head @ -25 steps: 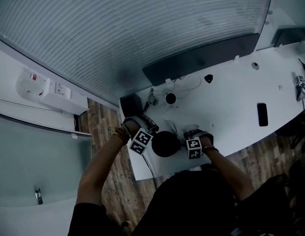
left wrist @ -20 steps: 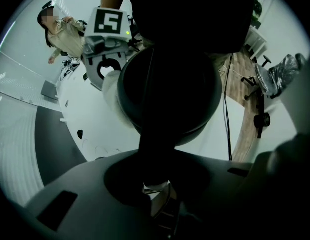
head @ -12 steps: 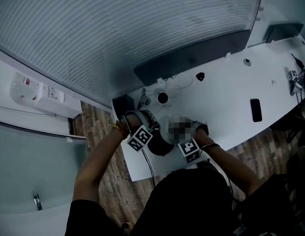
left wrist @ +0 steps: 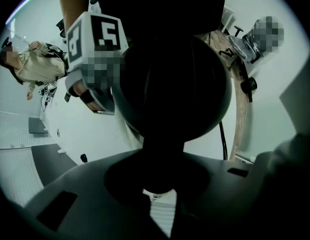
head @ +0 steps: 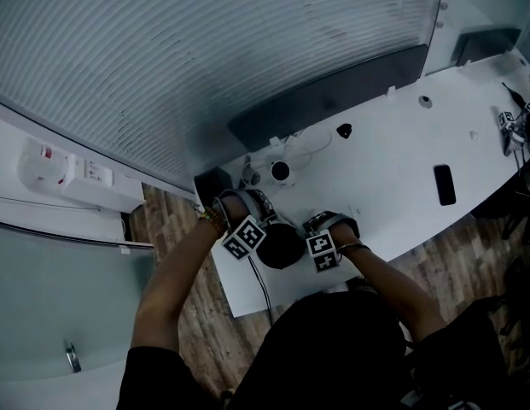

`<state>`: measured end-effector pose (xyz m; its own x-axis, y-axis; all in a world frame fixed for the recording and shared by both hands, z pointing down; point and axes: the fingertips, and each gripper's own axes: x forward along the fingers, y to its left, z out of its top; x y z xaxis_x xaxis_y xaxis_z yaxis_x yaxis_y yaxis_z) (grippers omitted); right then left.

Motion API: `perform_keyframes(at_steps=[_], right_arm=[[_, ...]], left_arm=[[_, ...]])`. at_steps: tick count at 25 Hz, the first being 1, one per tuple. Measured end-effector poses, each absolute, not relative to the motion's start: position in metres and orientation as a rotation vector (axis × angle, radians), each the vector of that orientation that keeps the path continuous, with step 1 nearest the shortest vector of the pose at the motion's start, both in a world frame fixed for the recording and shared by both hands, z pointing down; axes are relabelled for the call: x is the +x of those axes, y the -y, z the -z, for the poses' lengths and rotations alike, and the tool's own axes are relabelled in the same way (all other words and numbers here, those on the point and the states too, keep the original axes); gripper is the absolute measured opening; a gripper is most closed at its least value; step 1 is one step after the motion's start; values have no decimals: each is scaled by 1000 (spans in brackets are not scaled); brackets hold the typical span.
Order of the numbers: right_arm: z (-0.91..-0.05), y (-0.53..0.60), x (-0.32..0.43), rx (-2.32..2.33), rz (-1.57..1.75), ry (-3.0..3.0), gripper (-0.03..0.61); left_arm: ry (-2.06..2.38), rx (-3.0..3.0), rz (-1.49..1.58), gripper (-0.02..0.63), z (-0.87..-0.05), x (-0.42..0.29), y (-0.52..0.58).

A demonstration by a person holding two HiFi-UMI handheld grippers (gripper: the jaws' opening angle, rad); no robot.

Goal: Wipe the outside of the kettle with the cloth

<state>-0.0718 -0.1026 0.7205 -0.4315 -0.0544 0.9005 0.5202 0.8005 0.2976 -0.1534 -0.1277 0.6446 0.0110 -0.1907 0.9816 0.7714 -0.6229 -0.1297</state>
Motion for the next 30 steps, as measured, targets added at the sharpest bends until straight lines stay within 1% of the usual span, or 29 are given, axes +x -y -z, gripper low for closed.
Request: perform_keyframes(at_steps=[5, 8, 10, 13, 17, 21, 27, 30], right_arm=[[-765, 92, -67, -295, 488, 1878, 64], [-760, 97, -59, -245, 396, 1929, 64], [-738, 117, -53, -155, 360, 2006, 64], [-683, 145, -53, -55, 456, 2128, 64], [-619, 140, -88, -122, 640, 2250, 64], [-623, 128, -126, -200, 746, 2220, 63], [-631, 144, -123, -188, 730, 2196, 64], [-664, 146, -116, -216, 689, 2123, 64]], left_arm=[[604, -1566, 1709, 100, -646, -152, 129], [589, -1572, 1699, 100, -645, -145, 132], [572, -1582, 1691, 100, -644, -144, 134], [565, -1581, 1683, 100, -644, -145, 135], [568, -1578, 1668, 98, -644, -144, 136], [592, -1531, 1684, 97, -644, -162, 131], [569, -1520, 1698, 97, -645, -156, 133], [565, -1510, 1706, 97, -646, -154, 132]])
